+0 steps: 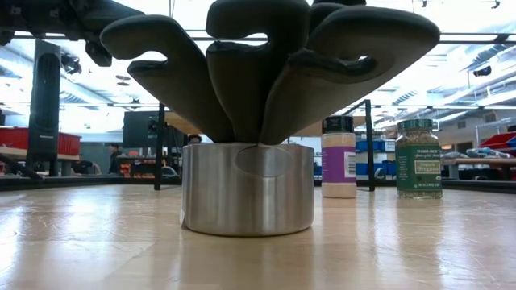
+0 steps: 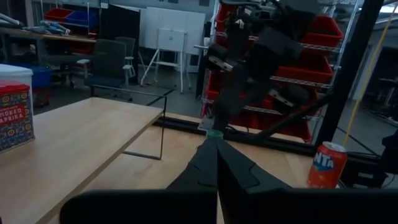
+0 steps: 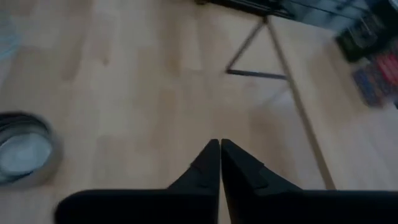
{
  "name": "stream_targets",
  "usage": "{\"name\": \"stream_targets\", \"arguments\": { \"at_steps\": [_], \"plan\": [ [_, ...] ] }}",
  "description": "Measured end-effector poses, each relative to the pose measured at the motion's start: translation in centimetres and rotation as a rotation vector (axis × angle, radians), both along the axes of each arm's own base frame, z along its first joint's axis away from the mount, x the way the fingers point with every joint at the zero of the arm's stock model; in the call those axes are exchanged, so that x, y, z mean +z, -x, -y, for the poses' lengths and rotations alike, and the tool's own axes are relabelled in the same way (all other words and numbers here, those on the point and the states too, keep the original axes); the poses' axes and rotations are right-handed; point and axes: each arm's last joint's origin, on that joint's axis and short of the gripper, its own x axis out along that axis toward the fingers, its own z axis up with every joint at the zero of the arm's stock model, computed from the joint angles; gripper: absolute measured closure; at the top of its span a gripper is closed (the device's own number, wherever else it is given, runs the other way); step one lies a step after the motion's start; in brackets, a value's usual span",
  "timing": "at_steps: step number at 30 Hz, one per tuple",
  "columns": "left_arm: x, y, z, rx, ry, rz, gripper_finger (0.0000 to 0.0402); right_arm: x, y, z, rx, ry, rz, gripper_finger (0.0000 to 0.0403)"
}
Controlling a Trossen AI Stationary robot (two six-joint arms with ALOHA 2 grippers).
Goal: Shelf spices
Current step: Put the black seasoning bottle on the shelf
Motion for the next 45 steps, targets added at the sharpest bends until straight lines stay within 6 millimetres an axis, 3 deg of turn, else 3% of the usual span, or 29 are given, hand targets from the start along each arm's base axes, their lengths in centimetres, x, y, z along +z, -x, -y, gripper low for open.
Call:
{"name": "stream_targets", "arguments": {
  "at_steps": [3, 8, 15, 19, 27, 45],
  "plan": [
    [0.0, 0.0, 0.0, 0.000, 0.006, 0.003, 0.0400, -0.2, 0.2, 1.0, -0.080, -0.040, -0.025, 0.0360],
    [0.0, 0.0, 0.0, -0.002, 0.034, 0.011, 0.0400, -0.7, 0.0, 2.2, -0.135, -0.126, -0.058, 0.0275],
    [0.0, 0.0, 0.0, -0.005, 0.041, 0.010, 0.0400, -0.8, 0.0, 1.7, -0.107, -0.169, -0.068, 0.0145],
    [0.0, 0.0, 0.0, -0.006, 0.039, 0.006, 0.0400, -1.5, 0.9, 1.1, -0.135, -0.203, -0.156, 0.0104],
    [-0.1, 0.0, 0.0, -0.005, 0.028, -0.003, 0.0400, -2.1, 1.5, 0.8, -0.148, -0.259, -0.242, 0.0105],
    [0.0, 0.0, 0.1, -0.044, 0.068, 0.015, 0.0400, -5.7, -0.2, 3.9, -0.223, -0.267, -0.418, 0.0104]
  ]
}}
